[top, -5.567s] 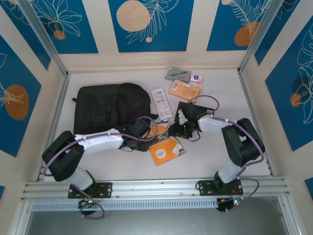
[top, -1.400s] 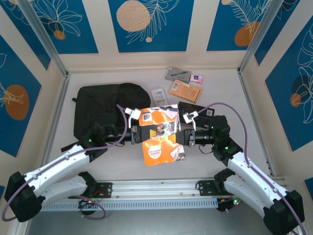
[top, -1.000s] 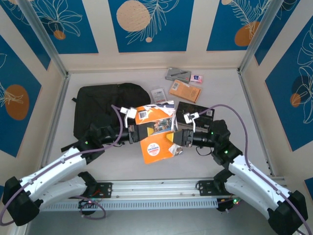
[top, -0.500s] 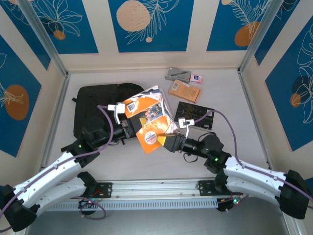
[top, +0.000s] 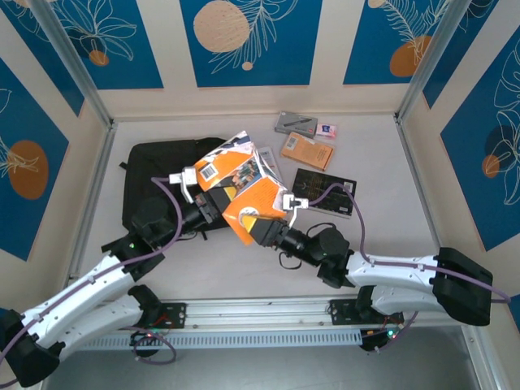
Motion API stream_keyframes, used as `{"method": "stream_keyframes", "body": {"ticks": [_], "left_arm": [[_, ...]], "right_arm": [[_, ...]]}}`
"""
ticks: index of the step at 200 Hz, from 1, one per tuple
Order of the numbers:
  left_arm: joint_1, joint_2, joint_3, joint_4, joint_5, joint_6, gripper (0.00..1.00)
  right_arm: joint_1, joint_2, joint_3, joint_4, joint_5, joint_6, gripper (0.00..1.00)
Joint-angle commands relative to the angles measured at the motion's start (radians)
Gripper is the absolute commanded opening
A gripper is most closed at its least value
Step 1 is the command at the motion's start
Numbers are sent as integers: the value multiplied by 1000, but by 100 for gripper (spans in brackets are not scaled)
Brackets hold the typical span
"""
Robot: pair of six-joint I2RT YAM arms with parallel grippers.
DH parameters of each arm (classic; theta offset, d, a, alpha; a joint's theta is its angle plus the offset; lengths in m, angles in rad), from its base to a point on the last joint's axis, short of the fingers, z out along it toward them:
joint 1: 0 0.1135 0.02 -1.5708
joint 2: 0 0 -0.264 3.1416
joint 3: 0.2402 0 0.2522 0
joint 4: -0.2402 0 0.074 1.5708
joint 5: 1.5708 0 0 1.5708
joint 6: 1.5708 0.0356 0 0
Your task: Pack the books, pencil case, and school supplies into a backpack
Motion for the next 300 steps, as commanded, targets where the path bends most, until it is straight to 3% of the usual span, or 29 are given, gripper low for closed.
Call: {"method": "stream_keyframes", "body": {"ticks": [1, 28, 56, 105, 119, 133, 154, 172, 195, 216, 257, 300], "left_arm": [[3, -21, -13, 21, -58, -4, 0], [3, -22, -23, 22, -64, -26, 0], [3, -21, -33, 29, -69, -44, 0], [3, 18, -32, 28, -54, -72, 0], [4, 20, -28, 1, -59, -66, 13], [4, 13, -20, -36, -67, -44, 28], [3, 3, 20, -159, -100, 21, 58], [4, 10, 96, -364, -184, 115, 70], [10, 92, 233, -650, -345, 231, 75], [39, 204, 338, -762, -386, 321, 78], [164, 428, 474, -828, -359, 414, 81], [191, 727, 762, -945, -279, 540, 91]], "right_arm": [[8, -31, 13, 129, 135, -55, 72], [-1, -36, 5, 131, 152, -68, 72], [-19, -37, -15, 129, 169, -49, 62], [-50, -53, -29, 83, 183, -21, 11], [-55, -73, -34, 41, 190, -20, 1], [-62, -102, -46, -5, 200, -21, 0], [-84, -184, -81, -131, 227, -5, 0], [-103, -315, -98, -347, 273, -10, 0], [-148, -529, -67, -805, 343, 47, 0], [-213, -661, -55, -1101, 339, 95, 0], [-307, -711, -80, -1217, 201, 77, 0], [-391, -683, -45, -1273, 106, -29, 0]]}}
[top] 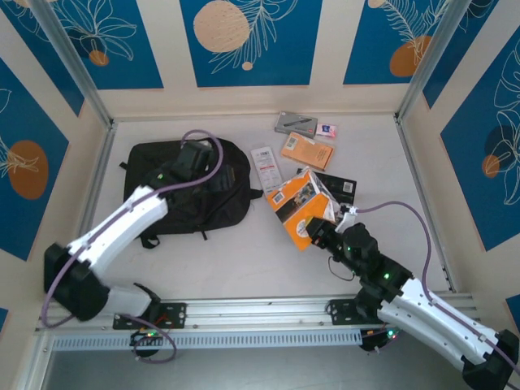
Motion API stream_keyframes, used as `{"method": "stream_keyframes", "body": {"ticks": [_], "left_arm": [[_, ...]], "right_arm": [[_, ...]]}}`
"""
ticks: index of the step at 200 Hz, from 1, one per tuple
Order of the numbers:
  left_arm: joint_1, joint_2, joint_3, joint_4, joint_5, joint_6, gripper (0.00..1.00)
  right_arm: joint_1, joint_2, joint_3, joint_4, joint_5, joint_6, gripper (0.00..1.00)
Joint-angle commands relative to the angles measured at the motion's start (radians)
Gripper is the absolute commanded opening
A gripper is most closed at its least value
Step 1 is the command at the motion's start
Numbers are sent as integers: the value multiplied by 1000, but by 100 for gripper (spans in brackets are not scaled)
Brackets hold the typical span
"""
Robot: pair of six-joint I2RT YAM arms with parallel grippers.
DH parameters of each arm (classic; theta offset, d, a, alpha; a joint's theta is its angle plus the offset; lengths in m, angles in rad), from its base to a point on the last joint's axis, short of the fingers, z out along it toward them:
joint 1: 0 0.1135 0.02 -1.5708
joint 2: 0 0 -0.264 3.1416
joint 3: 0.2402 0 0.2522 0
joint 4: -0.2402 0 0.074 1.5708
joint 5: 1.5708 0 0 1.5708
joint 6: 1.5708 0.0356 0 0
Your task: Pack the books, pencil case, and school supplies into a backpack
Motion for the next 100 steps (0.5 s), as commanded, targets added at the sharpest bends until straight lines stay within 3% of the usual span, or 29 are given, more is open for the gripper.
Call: {"method": "stream_keyframes", "body": {"ticks": [1, 63, 100], "left_arm": [[8, 115, 163, -97, 59, 116, 92], [5, 485, 527, -258, 97, 170, 93], [-7, 598, 631, -305, 96, 167, 89]], "right_arm": [[-31, -9, 48, -19, -51, -72, 0], [-161, -10, 15, -21, -152, -113, 0], [-251, -11, -22, 2, -237, -91, 0]]}}
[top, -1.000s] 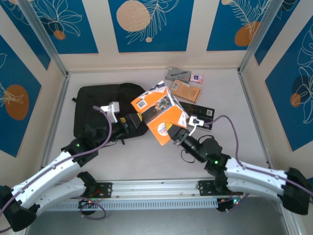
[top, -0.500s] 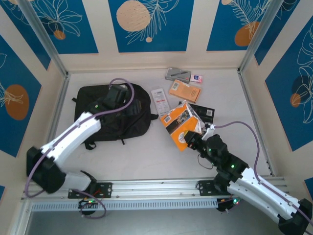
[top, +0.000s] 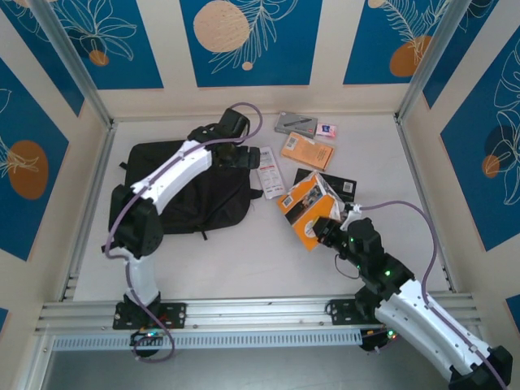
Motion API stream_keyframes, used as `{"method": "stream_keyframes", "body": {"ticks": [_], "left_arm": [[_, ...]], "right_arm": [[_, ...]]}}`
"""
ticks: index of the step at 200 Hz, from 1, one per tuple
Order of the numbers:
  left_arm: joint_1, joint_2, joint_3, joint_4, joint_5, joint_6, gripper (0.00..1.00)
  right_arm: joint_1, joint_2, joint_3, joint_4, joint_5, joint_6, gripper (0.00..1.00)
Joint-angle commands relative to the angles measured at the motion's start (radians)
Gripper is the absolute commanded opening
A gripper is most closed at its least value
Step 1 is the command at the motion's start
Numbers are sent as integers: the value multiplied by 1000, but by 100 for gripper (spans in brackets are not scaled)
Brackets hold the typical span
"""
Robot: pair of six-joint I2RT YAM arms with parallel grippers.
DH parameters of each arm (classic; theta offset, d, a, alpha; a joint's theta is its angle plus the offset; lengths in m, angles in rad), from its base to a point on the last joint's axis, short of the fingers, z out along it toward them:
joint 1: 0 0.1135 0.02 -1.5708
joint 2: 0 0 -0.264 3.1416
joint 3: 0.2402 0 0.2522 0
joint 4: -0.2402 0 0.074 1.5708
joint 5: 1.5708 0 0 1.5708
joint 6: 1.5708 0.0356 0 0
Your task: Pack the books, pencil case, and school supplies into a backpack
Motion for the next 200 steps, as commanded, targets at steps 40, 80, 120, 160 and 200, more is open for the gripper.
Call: {"method": "stream_keyframes", "body": {"ticks": [40, 80, 120, 160, 200], "left_arm": [[-14, 108, 96, -116, 38, 35, 81], [-16, 117, 81, -112, 37, 52, 53], [-12, 99, 13, -81, 99, 84, 17], [-8, -20, -50, -69, 87, 88, 0], [-7, -188, -145, -37, 160, 53, 0]], "right_arm": [[-126, -6, -54, 103, -161, 24, 0], [-168, -5, -64, 108, -214, 37, 0], [-185, -12, -55, 100, -244, 55, 0], [-186, -17, -20, 73, -273, 59, 0], [-185, -50, 1, 39, -286, 53, 0]]}}
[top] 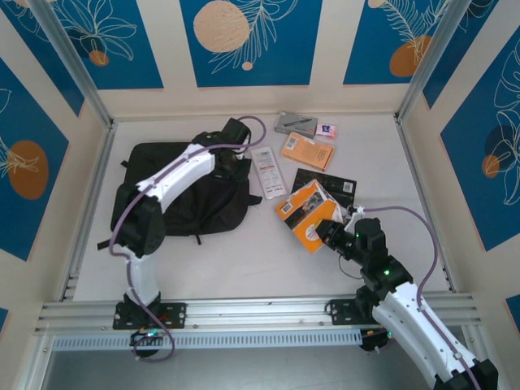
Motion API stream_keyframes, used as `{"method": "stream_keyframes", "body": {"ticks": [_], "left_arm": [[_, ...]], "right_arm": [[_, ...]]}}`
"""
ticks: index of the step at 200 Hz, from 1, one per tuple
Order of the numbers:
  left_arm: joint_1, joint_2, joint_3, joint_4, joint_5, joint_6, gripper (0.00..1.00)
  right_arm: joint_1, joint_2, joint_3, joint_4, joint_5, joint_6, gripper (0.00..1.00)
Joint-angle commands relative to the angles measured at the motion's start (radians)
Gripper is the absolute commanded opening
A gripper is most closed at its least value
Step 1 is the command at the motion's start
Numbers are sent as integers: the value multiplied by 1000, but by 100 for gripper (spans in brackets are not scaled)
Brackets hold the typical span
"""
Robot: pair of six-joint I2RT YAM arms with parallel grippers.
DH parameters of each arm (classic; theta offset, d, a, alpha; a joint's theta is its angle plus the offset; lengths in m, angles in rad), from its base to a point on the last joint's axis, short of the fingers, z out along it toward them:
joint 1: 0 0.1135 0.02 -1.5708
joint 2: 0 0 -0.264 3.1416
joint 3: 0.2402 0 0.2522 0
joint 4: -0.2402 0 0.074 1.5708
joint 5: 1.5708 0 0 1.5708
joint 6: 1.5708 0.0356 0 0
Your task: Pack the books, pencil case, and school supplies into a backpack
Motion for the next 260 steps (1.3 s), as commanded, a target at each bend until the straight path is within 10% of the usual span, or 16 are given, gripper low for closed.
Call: {"method": "stream_keyframes", "body": {"ticks": [1, 49, 110, 260], "left_arm": [[2, -139, -53, 15, 80, -20, 0], [-3, -325, -220, 83, 242, -91, 0], [-3, -562, -302, 65, 140, -83, 0], [-2, -685, -328, 146, 144, -74, 0]], "right_arm": [[-4, -34, 64, 23, -32, 0, 0], [-4, -40, 95, 1, -70, -12, 0], [-1, -25, 216, 93, -200, -58, 0], [313, 573, 352, 366, -266, 35, 0]]}}
